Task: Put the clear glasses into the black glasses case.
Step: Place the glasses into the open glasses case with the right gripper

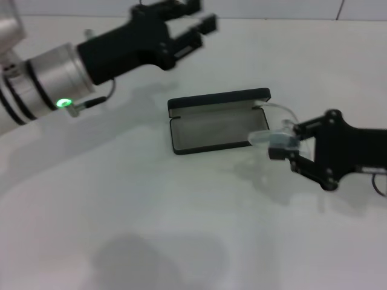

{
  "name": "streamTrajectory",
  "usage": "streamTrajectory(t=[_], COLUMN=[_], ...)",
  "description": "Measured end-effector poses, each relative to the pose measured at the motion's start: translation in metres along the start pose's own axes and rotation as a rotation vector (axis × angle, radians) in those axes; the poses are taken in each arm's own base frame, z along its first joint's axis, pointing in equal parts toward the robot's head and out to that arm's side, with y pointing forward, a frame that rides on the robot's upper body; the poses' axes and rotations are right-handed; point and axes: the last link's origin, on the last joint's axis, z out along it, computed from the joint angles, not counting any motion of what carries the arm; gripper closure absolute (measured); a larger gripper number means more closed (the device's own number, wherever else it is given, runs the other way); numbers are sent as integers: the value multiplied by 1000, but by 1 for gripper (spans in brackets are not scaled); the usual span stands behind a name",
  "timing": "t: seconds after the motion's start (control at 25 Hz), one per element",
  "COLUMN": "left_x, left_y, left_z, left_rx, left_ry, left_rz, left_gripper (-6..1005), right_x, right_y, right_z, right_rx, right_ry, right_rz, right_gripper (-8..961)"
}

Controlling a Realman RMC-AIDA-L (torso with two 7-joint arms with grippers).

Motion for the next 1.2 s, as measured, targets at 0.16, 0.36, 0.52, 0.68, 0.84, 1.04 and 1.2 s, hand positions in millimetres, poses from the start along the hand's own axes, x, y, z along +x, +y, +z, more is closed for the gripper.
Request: streamTrajectory(t=[0.16, 0.36, 0.52, 0.68, 0.84, 1.04, 1.2], left_x=[-3, -6, -6, -6, -6, -5, -6], left_y=[-6, -10, -12, -15, -15, -15, -14], left_z=[-9, -15, -13, -11, -9, -8, -7], left_rx=[59, 102, 107, 117, 116, 114, 112], left_ry=[4, 0, -4, -13, -13, -13, -16], left_rz=[-23, -38, -38, -40, -40, -44, -45], left_gripper=[531, 532, 532, 532, 532, 533, 533], right_x=[1, 5, 7, 8, 9, 16, 24], right_y=[-11, -16, -15, -14, -10, -3, -2], right_z=[25, 61, 82, 101, 115, 122, 124], right_rx=[74, 148, 174, 209, 229, 220, 246], right_ry=[227, 366, 421, 466, 485, 504, 534], right_rz=[-94, -222, -314, -413, -466, -484, -504], right_gripper=[832, 830, 831, 831, 832, 830, 825])
